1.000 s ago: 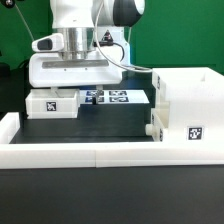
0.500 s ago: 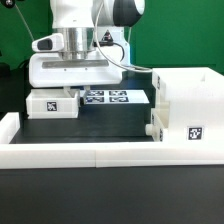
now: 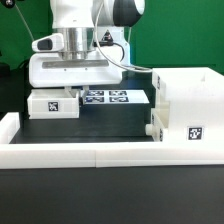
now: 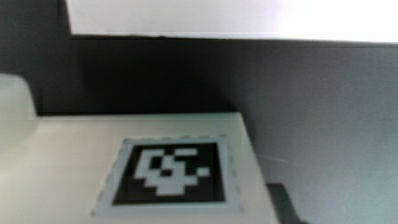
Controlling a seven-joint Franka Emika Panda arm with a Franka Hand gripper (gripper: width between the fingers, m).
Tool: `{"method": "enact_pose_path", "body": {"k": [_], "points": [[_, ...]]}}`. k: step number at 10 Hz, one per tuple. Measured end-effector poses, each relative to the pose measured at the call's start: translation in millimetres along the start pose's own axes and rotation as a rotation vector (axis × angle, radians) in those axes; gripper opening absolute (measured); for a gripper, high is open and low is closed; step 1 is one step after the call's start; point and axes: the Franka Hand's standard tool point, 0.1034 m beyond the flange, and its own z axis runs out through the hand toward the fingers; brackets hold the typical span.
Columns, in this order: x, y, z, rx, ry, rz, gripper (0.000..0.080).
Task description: Assemble drawer
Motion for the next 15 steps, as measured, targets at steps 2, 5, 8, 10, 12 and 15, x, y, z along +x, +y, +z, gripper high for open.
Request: {"method": "enact_pose_path", "body": {"k": [2,5,8,10,12,15], "points": [[0.8,0.0,-0.4,0.001,-0.001,0.000,0.0042],[25.6,-21.8,-20.3,0.047,-0.048,-0.112,0.0042],[55.5,-32.0,-38.4,0.073,-0.060,-0.141,0.0042],[90.6,-41.8,-51.5,0.084,-0.038,-0.163,0.0042],[112.4,-45.0,-55.7,0.080,-0.008,-0.124,0.0042],[123.0,-66.4,-52.0,0.086,-0.006,-0.106,0.0042]]}}
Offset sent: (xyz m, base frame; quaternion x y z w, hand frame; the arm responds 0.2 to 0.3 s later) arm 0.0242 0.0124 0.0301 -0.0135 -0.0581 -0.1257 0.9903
